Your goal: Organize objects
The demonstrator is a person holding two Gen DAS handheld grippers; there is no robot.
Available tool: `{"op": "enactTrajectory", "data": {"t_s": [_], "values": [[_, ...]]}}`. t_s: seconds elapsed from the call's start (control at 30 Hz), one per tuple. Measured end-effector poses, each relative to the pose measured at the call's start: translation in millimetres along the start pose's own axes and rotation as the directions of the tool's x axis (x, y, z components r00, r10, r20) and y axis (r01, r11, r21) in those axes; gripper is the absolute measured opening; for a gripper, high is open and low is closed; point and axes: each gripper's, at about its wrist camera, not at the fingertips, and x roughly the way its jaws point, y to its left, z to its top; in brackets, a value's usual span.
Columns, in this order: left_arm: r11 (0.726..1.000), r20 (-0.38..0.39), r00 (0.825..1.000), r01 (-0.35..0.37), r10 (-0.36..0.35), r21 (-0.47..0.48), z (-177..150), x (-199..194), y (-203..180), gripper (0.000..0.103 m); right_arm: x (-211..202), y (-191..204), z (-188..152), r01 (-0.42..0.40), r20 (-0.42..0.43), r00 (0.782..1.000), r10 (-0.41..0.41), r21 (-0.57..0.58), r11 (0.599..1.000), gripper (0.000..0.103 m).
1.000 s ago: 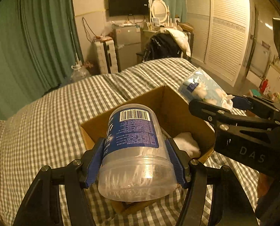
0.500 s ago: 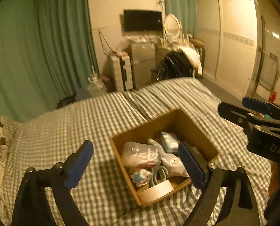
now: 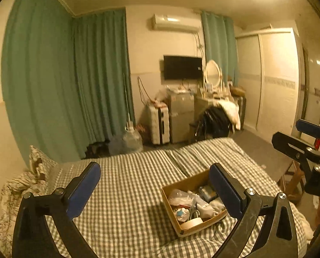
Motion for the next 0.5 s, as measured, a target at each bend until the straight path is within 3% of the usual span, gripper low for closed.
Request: {"op": "enactTrajectory", "data": {"t_s": [0.07,0.27,0.5], "values": [[1.0,0.026,1.0,-0.014,0.014,-0.004,3.1,-19.3,9.7,0.103,-16.4,8.5,4.6,-0.001,0.024,1.0,0.001,-0.013,1.0,0.103],[0.997,0.083,0.994,-0.071,0.073,-0.026,-4.0,-61.8,39.8,0.103,-52.2,36.0,1.3,-0.021,0.107,0.994,0.022,-0.008,1.0,0.103],[0.989,0.083,0.989,-0.118,0.125,-0.088,-46.8,-83.6,71.7,0.103,-50.3,70.3,-40.1,-0.114,0.079,0.991,0.11,0.051,0.992,0.103]]}}
